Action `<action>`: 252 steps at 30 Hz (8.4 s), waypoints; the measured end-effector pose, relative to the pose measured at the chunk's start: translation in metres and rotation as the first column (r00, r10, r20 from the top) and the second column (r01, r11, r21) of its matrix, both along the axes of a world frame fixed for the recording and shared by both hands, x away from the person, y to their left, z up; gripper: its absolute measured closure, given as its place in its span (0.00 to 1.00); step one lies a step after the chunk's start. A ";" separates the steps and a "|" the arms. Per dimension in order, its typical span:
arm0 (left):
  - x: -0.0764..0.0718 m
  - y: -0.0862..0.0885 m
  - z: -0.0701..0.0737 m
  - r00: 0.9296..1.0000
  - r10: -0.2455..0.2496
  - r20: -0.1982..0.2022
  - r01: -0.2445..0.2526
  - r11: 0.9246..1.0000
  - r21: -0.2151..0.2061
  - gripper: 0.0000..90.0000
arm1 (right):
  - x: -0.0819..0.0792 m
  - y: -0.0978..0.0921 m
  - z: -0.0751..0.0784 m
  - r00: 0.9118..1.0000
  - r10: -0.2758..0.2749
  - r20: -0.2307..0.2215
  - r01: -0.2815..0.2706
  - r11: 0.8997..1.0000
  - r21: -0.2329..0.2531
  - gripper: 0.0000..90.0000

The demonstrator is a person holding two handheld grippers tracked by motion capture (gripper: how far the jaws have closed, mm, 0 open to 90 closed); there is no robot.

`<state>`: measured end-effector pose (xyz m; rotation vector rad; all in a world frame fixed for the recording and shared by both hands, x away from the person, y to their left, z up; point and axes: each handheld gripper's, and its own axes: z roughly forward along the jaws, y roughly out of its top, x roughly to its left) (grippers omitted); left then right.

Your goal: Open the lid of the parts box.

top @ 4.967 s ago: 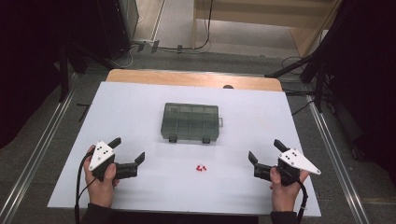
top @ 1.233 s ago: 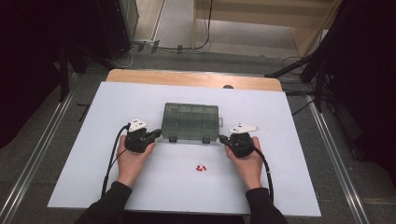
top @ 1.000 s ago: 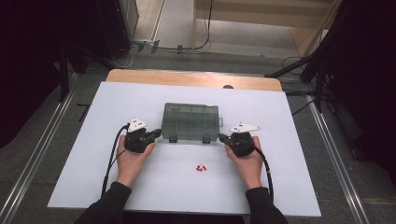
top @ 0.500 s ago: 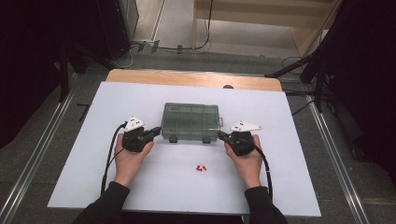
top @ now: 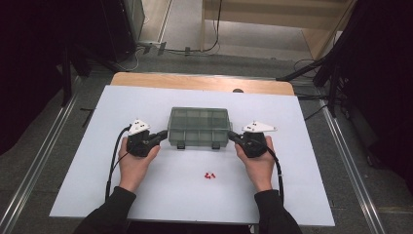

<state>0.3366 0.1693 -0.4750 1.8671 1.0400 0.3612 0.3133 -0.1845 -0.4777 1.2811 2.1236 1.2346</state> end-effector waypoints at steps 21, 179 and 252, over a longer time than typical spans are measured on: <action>0.011 -0.008 0.002 1.000 0.011 0.010 -0.011 1.000 0.006 0.86 | 0.012 0.005 0.024 0.999 -0.006 0.054 0.005 1.000 0.018 1.00; 0.126 -0.023 0.020 0.995 0.094 0.014 -0.093 0.994 -0.050 0.91 | 0.108 0.004 0.011 0.966 -0.246 0.083 0.233 0.962 0.142 0.96; 0.175 -0.023 0.005 0.961 0.102 -0.259 -0.128 0.988 -0.086 0.95 | 0.153 -0.015 -0.006 0.966 -0.193 -0.175 0.227 0.952 0.206 0.99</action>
